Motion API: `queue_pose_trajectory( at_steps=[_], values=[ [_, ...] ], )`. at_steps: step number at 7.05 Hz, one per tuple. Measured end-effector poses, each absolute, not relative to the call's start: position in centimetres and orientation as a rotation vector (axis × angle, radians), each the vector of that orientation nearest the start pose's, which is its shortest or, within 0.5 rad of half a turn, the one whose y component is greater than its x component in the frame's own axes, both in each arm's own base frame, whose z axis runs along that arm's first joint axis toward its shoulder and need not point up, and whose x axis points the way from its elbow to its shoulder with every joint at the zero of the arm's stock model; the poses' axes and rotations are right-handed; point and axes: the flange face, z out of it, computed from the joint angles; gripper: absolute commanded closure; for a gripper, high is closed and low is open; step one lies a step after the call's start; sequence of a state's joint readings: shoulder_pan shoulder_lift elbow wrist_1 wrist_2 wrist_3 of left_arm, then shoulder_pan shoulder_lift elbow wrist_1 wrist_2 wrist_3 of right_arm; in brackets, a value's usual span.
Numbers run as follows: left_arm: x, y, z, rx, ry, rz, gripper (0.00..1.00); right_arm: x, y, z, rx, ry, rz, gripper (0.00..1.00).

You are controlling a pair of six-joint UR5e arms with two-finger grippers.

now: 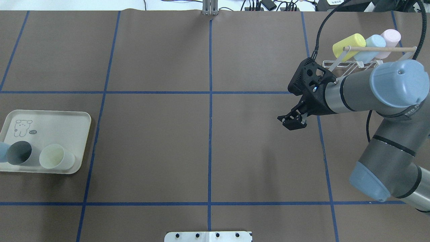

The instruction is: Transfer IKEA cup to right arm and place on rack

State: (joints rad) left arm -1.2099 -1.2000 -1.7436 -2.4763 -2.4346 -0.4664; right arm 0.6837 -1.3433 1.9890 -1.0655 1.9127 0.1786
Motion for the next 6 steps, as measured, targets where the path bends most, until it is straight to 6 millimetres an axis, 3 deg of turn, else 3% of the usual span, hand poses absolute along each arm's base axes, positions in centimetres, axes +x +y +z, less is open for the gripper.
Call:
queue_pose_trajectory(
  at_steps=[2, 4, 6],
  values=[
    [5.6, -35.5, 58.7, 0.287, 1.042, 0.179, 1.00, -37.0, -41.2, 29.5, 0.911, -0.913, -0.841, 0.01],
    [4.6, -37.7, 51.9, 0.270, 1.027, 0.122, 1.00, -38.5, -40.6, 28.8, 0.951, -0.952, -0.861, 0.01],
    [3.8, -39.5, 46.8, 0.269, 1.021, 0.082, 1.00, -39.4, -40.2, 28.0, 0.967, -0.972, -0.874, 0.01]
  ],
)
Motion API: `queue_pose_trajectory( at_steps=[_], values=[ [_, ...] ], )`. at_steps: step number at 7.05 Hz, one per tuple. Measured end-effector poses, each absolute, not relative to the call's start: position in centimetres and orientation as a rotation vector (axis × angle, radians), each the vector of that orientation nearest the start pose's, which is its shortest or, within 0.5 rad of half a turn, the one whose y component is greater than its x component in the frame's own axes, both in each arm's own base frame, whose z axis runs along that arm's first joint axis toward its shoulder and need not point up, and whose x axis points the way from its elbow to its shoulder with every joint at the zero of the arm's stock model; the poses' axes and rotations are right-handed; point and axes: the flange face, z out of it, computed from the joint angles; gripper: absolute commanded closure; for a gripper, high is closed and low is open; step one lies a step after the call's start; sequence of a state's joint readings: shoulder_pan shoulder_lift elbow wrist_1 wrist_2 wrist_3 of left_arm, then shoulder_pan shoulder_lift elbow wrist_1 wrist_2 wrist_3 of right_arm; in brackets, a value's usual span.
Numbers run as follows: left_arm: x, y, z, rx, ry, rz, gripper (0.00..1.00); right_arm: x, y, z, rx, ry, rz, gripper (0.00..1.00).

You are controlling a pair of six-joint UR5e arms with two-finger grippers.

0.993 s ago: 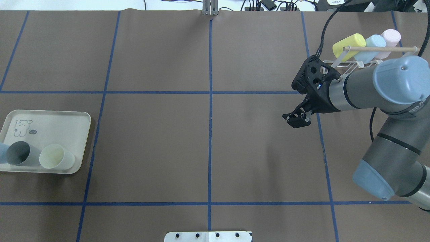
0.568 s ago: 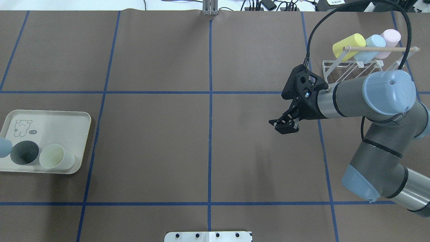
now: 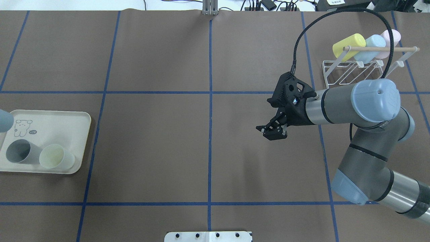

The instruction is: Transfer IKEA cup to right arm and place on rack

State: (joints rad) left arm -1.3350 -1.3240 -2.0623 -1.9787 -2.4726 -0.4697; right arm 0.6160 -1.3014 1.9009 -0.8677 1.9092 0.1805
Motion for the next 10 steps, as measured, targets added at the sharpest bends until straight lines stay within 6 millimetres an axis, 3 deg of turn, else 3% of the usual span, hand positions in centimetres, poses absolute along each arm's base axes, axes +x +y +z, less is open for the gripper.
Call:
queue_pose_trajectory(
  at_steps=[3, 5, 6, 8, 10],
  values=[
    [5.2, -44.0, 38.6, 0.188, 1.127, 0.040, 1.00, -41.6, -38.5, 25.0, 1.070, -1.057, -0.921, 0.01],
    [7.9, -45.6, 31.7, 0.098, 1.252, -0.031, 1.00, -43.0, -38.1, 26.3, 1.197, -1.149, -0.923, 0.01],
    [10.7, -45.6, 29.0, 0.053, 1.308, -0.034, 1.00, -43.5, -38.1, 27.6, 1.258, -1.187, -0.913, 0.02],
    [15.7, -45.2, 26.1, -0.007, 1.397, -0.051, 1.00, -43.7, -38.4, 29.3, 1.327, -1.243, -0.817, 0.02],
    [22.6, -45.1, 22.9, -0.056, 1.460, -0.130, 1.00, -43.9, -38.3, 29.2, 1.336, -1.270, -0.691, 0.02]
  ],
)
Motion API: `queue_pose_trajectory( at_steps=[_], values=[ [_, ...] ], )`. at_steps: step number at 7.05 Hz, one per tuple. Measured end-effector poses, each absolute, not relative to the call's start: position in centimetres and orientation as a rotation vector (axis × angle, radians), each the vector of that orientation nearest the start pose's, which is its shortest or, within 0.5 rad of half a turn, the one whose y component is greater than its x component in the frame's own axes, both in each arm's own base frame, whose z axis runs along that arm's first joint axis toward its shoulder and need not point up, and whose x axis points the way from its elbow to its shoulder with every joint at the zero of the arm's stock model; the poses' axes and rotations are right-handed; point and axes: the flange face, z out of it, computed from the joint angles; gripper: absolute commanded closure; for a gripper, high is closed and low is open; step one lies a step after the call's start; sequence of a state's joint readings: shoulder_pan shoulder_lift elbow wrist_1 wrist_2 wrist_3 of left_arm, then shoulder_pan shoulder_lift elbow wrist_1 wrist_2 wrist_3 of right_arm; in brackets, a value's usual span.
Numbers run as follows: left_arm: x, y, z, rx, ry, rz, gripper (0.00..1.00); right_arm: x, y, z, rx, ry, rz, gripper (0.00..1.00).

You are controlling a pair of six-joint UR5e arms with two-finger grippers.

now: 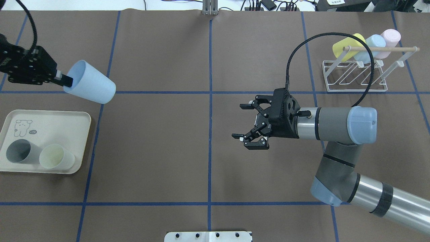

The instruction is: Transfer IKEA cup to right arm and place on rack

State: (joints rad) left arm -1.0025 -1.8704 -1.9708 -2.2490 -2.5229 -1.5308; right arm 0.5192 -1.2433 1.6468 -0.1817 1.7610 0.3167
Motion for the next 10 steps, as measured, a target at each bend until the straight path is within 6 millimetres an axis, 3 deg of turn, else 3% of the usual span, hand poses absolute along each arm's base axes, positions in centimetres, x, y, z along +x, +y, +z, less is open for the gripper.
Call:
queue_pose_trajectory(
  at_steps=[2, 4, 8, 10],
  values=[
    [28.3, -44.9, 20.1, -0.126, 1.496, -0.237, 1.00, -45.8, -36.8, 28.5, 1.358, -1.236, -0.548, 0.01],
    [32.0, -45.0, 18.1, -0.184, 1.511, -0.317, 1.00, -49.0, -34.0, 26.4, 1.374, -1.233, -0.468, 0.01],
    [37.8, -42.8, 18.0, -0.247, 1.493, -0.275, 1.00, -50.3, -33.1, 24.7, 1.361, -1.200, -0.497, 0.01],
    [39.0, -41.7, 17.9, -0.261, 1.504, -0.233, 1.00, -50.4, -32.9, 24.7, 1.385, -1.175, -0.530, 0.01]
  ],
)
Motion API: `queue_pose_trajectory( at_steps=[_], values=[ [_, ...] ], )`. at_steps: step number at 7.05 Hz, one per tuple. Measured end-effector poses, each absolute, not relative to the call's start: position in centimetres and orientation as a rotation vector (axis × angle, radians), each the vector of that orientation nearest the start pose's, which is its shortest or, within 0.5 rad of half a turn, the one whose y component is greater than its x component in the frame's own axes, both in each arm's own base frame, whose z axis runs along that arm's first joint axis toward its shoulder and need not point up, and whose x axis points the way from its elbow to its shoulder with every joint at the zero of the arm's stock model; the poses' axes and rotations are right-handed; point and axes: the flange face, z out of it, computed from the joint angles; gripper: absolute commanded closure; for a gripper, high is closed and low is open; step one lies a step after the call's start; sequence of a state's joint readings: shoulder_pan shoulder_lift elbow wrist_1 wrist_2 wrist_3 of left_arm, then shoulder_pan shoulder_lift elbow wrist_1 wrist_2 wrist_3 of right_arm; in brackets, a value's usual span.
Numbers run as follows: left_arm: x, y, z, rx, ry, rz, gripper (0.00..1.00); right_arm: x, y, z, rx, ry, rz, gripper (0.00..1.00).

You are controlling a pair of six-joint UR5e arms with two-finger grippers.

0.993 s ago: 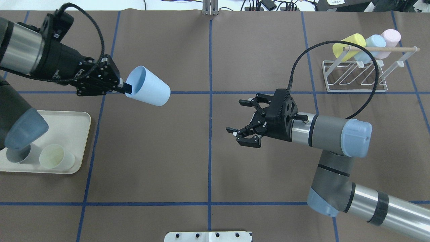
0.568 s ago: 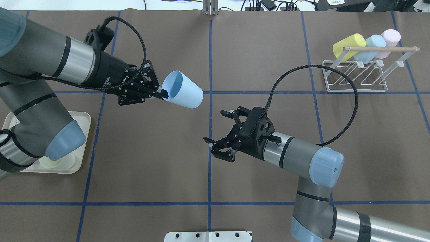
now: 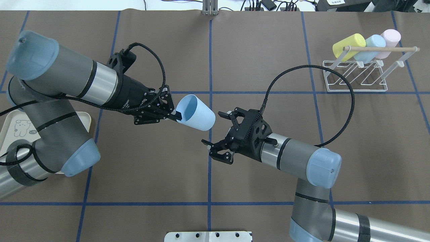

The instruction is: Transfer IKEA cup to right arm and place on rack

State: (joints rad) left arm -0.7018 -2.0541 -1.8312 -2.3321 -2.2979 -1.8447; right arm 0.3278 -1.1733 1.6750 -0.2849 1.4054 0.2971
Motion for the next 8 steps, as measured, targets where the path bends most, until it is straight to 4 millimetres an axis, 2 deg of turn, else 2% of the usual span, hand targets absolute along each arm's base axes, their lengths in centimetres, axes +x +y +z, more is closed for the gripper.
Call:
queue_pose_trajectory(
  at_steps=[2, 5, 7, 8],
  values=[
    [40.1, -41.3, 17.6, -0.274, 1.504, -0.214, 1.00, -50.4, -32.8, 24.6, 1.394, -1.170, -0.542, 0.01],
    [41.6, -41.2, 18.3, -0.280, 1.485, -0.201, 1.00, -50.4, -32.6, 24.5, 1.396, -1.176, -0.545, 0.01],
    [42.1, -41.1, 18.6, -0.277, 1.480, -0.188, 1.00, -50.4, -32.4, 24.5, 1.397, -1.174, -0.550, 0.13],
    [42.1, -41.1, 18.6, -0.276, 1.479, -0.186, 1.00, -50.5, -32.4, 24.6, 1.405, -1.165, -0.561, 0.25]
  ],
)
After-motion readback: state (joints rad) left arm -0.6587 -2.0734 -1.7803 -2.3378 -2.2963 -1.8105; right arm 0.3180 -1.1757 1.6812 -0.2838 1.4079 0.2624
